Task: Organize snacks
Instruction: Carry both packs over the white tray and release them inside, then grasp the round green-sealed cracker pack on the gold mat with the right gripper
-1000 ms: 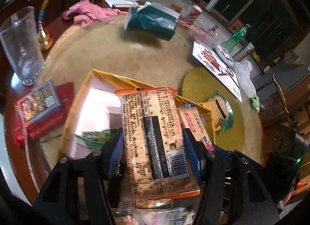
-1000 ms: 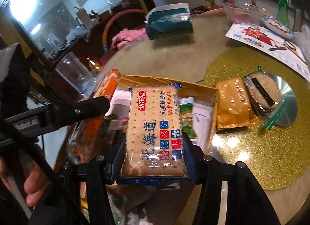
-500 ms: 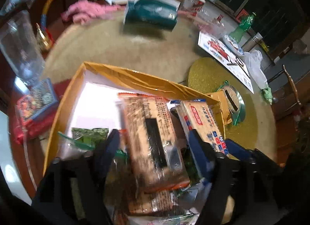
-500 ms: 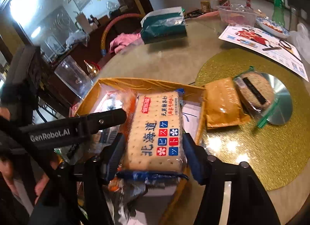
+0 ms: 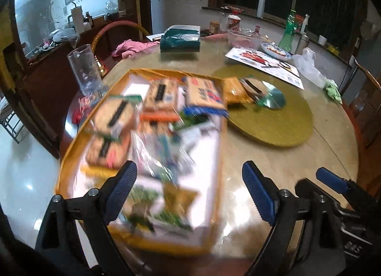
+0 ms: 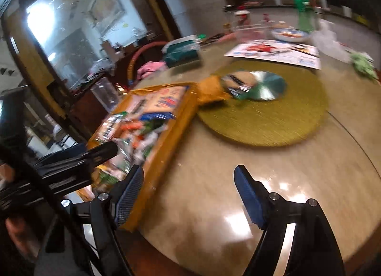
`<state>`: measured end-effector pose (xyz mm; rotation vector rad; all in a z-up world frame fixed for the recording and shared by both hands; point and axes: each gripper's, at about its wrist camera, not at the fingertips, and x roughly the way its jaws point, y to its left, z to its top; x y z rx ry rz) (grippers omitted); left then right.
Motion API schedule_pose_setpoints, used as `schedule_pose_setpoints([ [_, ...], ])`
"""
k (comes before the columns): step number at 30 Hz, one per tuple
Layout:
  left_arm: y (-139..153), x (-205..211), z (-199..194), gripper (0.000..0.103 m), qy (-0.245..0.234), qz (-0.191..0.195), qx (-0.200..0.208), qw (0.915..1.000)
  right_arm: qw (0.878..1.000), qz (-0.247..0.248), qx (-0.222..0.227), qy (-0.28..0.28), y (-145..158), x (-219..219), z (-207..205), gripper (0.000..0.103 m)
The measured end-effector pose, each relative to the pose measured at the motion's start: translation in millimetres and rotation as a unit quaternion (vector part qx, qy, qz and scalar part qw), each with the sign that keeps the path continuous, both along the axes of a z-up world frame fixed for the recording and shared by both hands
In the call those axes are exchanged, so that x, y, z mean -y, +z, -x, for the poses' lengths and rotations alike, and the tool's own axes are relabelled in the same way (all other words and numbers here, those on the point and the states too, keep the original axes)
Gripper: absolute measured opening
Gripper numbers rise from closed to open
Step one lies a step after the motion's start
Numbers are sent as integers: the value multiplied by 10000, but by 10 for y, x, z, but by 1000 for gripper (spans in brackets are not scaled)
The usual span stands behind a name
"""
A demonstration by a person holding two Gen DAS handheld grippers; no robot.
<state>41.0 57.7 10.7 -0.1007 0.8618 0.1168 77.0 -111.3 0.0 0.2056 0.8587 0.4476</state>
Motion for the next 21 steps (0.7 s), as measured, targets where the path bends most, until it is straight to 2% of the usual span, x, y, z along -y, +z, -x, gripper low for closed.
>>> schedule_pose_setpoints([
  [3, 27, 233, 154, 90, -174, -22, -8, 9998, 9999, 11, -98, 24, -43, 172, 135, 78],
  [8, 71, 486, 277, 90, -341, -277, 107, 9990, 9994, 0, -310, -177, -127, 426, 220, 78],
  [16, 24, 573, 270, 90, -436, -356, 29, 9984, 9977, -53, -406, -534, -167, 621, 152, 80],
  [21, -62, 542, 199, 90, -495, -234, -66, 9985, 9971, -37, -497, -582, -230, 662, 16, 80],
])
